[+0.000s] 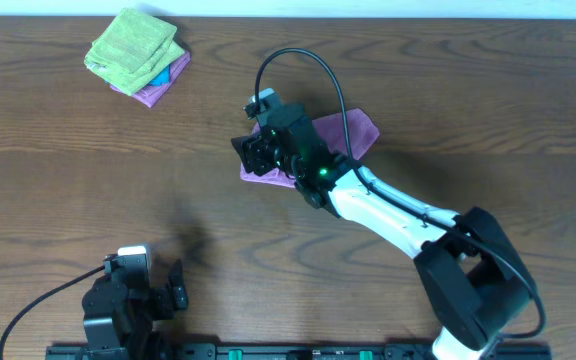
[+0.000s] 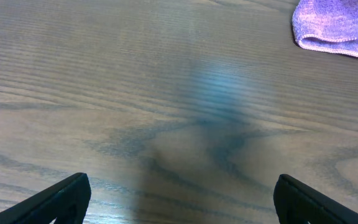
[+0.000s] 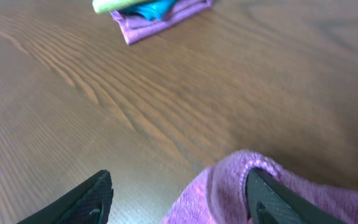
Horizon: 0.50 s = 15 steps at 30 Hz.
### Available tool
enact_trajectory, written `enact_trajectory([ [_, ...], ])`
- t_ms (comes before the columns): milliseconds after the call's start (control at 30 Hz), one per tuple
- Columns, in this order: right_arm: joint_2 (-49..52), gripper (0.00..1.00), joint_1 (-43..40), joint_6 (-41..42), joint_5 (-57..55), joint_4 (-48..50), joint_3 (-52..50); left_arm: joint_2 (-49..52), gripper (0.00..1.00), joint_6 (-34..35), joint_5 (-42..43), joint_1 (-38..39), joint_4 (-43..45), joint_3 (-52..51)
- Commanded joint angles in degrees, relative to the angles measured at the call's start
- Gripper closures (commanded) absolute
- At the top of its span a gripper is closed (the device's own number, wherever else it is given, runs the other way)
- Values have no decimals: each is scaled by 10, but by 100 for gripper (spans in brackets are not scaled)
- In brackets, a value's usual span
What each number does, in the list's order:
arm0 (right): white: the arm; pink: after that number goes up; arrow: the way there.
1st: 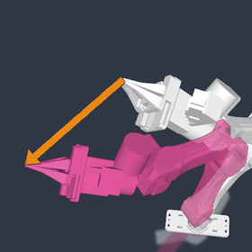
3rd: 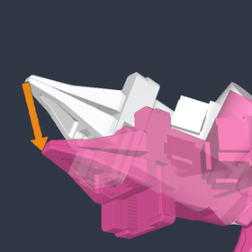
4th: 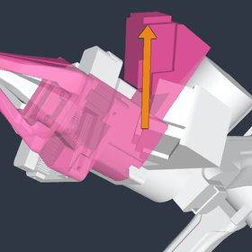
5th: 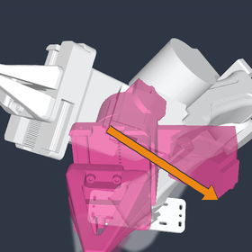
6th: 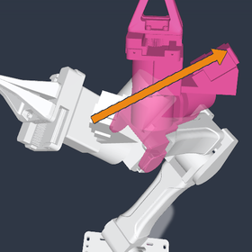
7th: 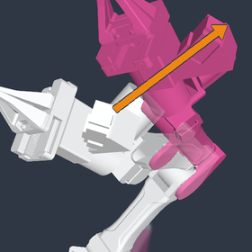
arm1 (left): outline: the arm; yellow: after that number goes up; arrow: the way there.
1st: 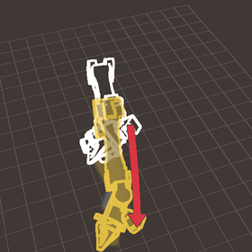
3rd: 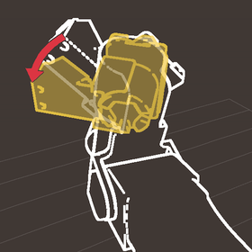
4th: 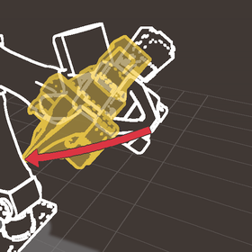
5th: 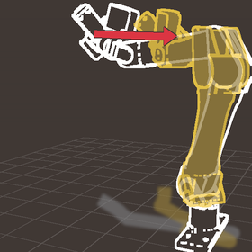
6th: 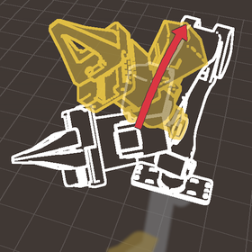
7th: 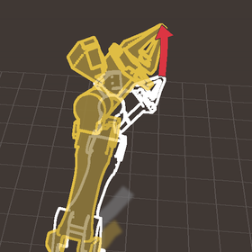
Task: Fold the cloth
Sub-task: 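Drag the purple cloth with the right gripper toward table center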
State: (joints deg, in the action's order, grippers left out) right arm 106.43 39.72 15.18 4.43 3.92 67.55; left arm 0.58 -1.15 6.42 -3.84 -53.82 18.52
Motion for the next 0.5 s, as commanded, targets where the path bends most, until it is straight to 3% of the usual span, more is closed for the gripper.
enact_trajectory([
  [0, -44, 28, 0, 78, -33, -31, 9, -4, 5, -2, -9, 2, -31, -8],
  [100, -81, 28, -6, 136, -82, -101, 9, -4, 5, -2, -9, 2, -31, -8],
  [267, -150, 18, -21, 202, -106, -211, 9, -4, 5, -2, -9, 2, -31, -8],
  [467, -196, 28, -64, 343, -95, -410, 9, -4, 5, -2, -9, 2, -31, -8],
])
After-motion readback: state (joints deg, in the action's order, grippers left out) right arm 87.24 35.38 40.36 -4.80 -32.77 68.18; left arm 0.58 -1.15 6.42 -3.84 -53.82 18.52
